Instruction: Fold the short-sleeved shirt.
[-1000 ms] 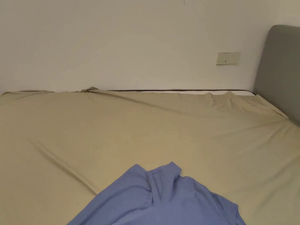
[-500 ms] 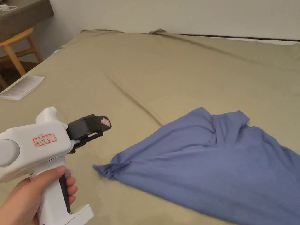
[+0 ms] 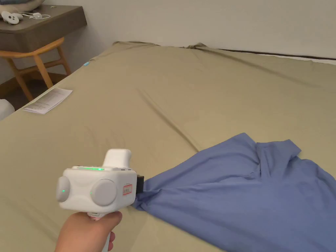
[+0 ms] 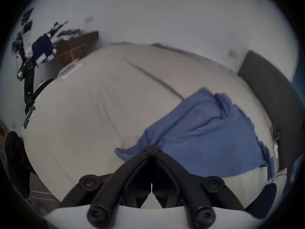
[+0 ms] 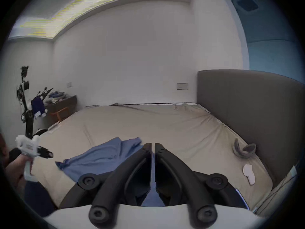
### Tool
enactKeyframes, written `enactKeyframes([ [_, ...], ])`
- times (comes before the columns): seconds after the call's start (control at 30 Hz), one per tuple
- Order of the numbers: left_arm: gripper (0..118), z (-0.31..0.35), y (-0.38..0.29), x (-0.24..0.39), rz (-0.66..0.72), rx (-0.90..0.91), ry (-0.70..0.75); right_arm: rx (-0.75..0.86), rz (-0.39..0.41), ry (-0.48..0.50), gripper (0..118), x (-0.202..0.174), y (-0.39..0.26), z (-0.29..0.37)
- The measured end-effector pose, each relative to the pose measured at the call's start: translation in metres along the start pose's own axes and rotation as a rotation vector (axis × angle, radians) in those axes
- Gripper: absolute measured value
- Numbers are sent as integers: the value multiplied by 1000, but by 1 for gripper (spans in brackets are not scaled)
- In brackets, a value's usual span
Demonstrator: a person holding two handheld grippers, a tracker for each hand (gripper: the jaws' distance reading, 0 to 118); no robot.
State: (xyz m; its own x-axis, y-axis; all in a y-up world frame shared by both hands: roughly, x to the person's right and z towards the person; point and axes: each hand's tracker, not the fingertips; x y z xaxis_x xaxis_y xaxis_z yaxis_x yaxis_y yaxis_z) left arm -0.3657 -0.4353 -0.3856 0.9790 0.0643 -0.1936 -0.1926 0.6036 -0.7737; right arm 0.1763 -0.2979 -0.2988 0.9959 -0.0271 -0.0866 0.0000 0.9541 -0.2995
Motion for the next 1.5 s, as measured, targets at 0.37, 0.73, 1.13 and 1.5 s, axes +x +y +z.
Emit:
enactKeyframes([
  [0.37, 117, -110, -3, 5, -28, -235, 178, -8, 53, 82, 5, -14, 3, -23],
  [0.73, 4, -83, -7, 5, 90, -11, -87, -125, 104, 85, 5, -17, -17, -73],
  [1.13, 4, -82, -14, 18, 179, -71, -205, -680, 64, 169, 117, 59, -45, -352],
  [1.5, 4, -79, -18, 29, 157, -108, -186, -831, 286, 50, 105, 5, -111, -436],
])
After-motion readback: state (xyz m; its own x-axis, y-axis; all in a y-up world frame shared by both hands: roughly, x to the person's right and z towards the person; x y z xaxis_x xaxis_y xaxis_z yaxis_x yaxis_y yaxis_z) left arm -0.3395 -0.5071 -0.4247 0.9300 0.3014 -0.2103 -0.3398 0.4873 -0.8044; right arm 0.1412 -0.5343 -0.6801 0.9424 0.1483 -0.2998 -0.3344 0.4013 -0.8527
